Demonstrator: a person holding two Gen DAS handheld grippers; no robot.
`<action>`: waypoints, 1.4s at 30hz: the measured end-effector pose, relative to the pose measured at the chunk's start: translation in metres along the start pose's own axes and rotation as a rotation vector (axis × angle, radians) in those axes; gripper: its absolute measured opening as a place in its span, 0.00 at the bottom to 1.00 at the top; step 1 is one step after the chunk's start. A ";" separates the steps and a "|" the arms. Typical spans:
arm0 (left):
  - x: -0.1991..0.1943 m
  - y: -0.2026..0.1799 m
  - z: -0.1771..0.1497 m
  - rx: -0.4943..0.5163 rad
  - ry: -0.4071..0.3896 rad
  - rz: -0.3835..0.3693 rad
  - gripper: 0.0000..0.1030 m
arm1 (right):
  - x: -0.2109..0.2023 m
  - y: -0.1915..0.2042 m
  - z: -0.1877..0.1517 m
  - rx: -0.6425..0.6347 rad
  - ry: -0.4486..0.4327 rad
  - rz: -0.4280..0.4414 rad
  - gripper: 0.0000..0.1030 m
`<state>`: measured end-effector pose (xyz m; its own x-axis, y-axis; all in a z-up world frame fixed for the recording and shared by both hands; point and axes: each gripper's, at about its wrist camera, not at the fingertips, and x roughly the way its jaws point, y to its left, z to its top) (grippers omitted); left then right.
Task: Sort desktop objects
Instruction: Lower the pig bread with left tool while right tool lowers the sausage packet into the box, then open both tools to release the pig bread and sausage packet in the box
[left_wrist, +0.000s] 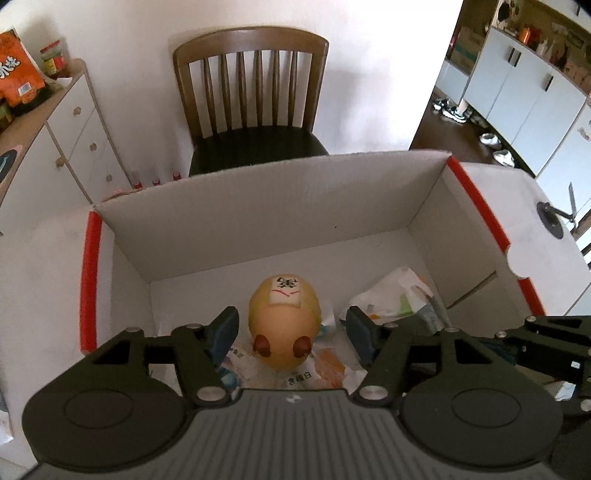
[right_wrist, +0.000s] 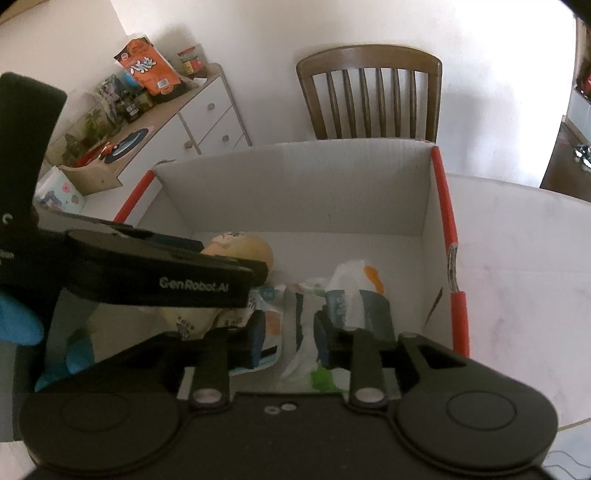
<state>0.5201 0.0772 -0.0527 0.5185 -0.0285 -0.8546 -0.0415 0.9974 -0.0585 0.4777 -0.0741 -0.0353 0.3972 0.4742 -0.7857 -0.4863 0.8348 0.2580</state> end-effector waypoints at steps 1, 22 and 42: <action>-0.002 0.000 0.001 -0.003 -0.005 0.002 0.61 | -0.002 0.001 0.000 -0.003 -0.001 -0.001 0.31; -0.098 -0.002 -0.037 -0.025 -0.117 0.007 0.61 | -0.061 0.020 -0.005 -0.082 -0.024 -0.023 0.49; -0.150 -0.001 -0.085 -0.043 -0.154 0.003 0.70 | -0.100 0.025 -0.020 -0.054 -0.085 -0.040 0.68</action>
<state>0.3697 0.0749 0.0312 0.6429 -0.0114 -0.7659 -0.0783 0.9937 -0.0804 0.4100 -0.1061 0.0383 0.4802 0.4647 -0.7439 -0.5094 0.8382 0.1948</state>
